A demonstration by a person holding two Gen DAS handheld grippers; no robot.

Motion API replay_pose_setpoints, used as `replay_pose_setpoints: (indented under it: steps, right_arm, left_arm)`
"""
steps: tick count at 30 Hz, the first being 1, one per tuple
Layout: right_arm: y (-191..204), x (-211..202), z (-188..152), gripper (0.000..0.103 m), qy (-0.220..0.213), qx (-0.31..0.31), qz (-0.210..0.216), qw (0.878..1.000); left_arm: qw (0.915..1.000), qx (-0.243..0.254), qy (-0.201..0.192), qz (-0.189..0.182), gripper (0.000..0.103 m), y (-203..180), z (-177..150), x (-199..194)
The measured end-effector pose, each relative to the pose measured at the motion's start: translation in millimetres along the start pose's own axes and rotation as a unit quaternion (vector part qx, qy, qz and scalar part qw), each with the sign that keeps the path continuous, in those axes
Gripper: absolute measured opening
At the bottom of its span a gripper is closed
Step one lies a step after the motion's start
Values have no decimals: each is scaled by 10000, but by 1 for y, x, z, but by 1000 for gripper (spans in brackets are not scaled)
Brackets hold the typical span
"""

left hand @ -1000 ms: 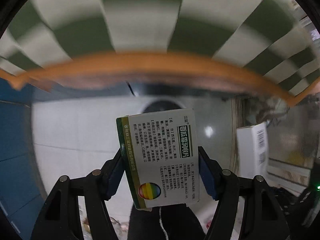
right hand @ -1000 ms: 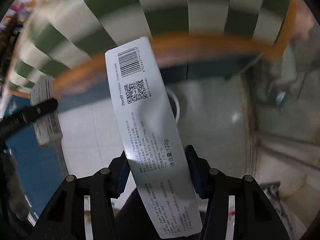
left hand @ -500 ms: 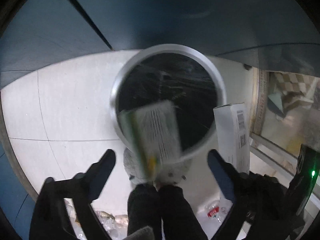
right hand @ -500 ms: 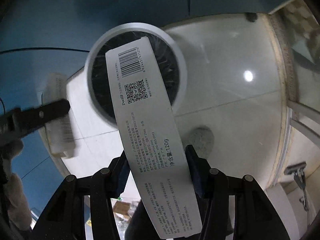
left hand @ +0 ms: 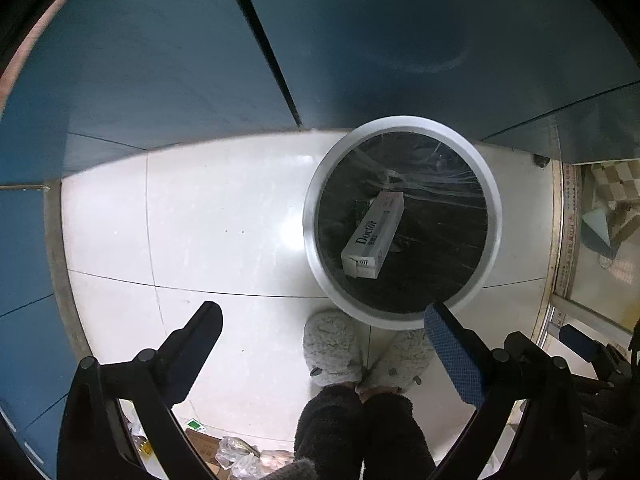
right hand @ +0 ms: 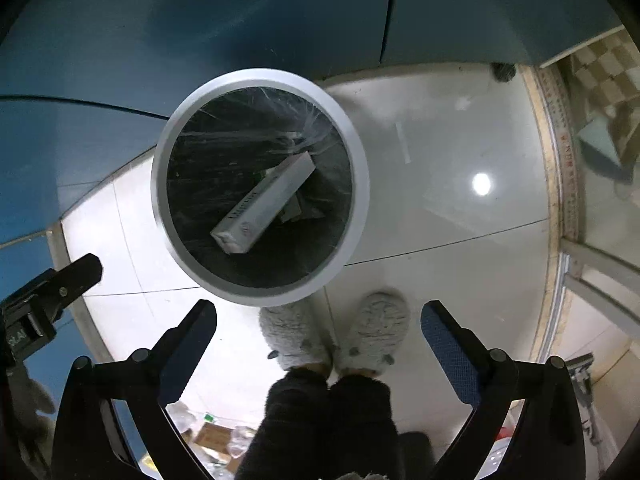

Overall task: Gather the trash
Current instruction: 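Open both tools to drop the boxes into the trash bin, then raise both tools from the bin back toward the counter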

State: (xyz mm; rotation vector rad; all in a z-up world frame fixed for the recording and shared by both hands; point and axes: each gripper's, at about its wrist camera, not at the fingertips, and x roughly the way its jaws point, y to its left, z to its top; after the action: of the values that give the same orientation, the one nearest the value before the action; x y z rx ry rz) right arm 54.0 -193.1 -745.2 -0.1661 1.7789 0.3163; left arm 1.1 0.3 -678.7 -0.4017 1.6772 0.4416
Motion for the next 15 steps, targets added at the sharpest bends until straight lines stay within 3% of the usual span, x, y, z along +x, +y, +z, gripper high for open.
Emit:
replay_pose_setpoints:
  steps: [8,15]
  right_arm:
    - [4,-42,-10,103,-158,-5,3,9999]
    - [11,-129,-41,103,-564,-151,-68,9983]
  left_arm:
    - [9996,104,-245,10,103,10,-24,-55]
    - [9991,160,-368,-97,103,12,-55,-128]
